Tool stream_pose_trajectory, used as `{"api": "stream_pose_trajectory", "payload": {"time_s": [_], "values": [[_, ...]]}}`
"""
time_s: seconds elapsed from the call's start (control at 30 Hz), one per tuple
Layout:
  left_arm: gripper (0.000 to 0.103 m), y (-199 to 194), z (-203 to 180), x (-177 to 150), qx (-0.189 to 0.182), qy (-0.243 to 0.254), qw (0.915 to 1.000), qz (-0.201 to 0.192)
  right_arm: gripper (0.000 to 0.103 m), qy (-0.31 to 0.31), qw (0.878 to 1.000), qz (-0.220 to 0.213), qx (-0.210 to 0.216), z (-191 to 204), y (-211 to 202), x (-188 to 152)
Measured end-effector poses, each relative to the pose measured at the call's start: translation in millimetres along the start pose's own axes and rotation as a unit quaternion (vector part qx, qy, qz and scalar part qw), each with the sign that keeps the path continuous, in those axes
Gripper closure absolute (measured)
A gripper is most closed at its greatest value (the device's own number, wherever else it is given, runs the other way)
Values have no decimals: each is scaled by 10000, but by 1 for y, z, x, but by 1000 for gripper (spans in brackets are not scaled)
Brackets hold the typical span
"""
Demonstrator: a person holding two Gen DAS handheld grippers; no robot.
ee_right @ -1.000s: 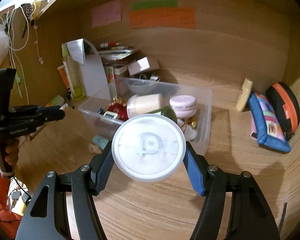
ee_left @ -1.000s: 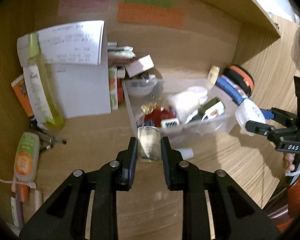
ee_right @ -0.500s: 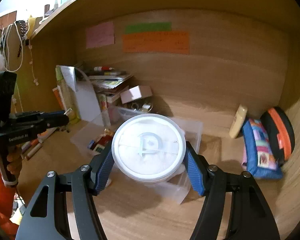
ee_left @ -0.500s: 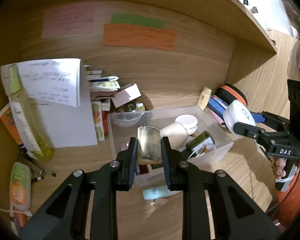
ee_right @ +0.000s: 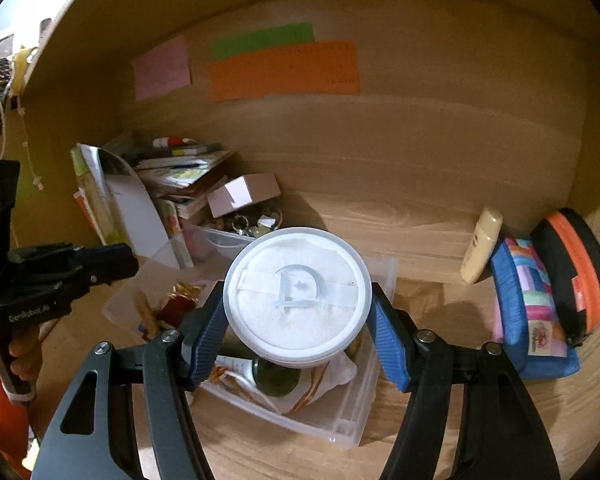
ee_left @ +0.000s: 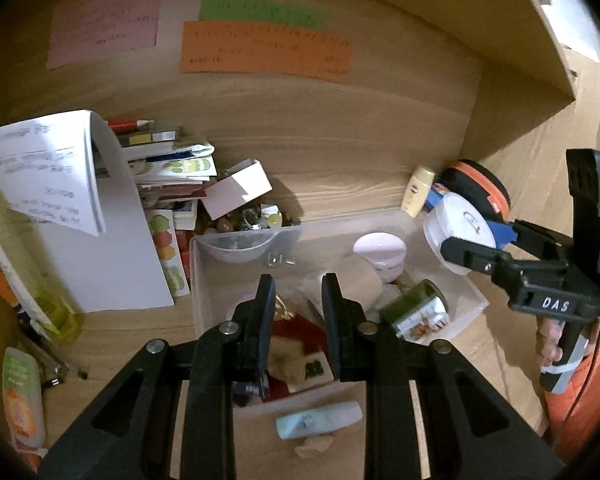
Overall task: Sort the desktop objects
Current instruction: 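Carry the white tub and clear vial into the clear box and release both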
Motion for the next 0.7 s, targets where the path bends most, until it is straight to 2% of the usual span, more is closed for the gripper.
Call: {"api": "stream_pose_trajectory", "payload": {"time_s": [0.07,0.2,0.5,0.57,0.63,0.7], "values": [[80,9,1,1,10,-9,10000,77,40,39,9999,79,-117,-5,10,-4],[80,25,4,-4,61,21,9997,219,40,202,9993,318,-74,-14,28,-12],[80,39,10,-14,3,-36,9989,467,38,183,9990,393,-61,-14,43,-22],[76,39,10,-15,0,-56,9988,495,38,126,9991,403,-69,-11,44,-23],[67,39,11,-16,0,-72,9987,497,37,69,9992,374,-105,-10,43,-23],[63,37,10,-15,-3,-55,9989,465,33,38,9994,317,-139,-9,41,-22]]}}
Point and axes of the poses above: each gripper's, at about its wrist camera, not at the fingertips, and y roughly the way its jaws point, z to its left, x to its top, the point moved 6 cm from there along y, roughly the way its jaws point
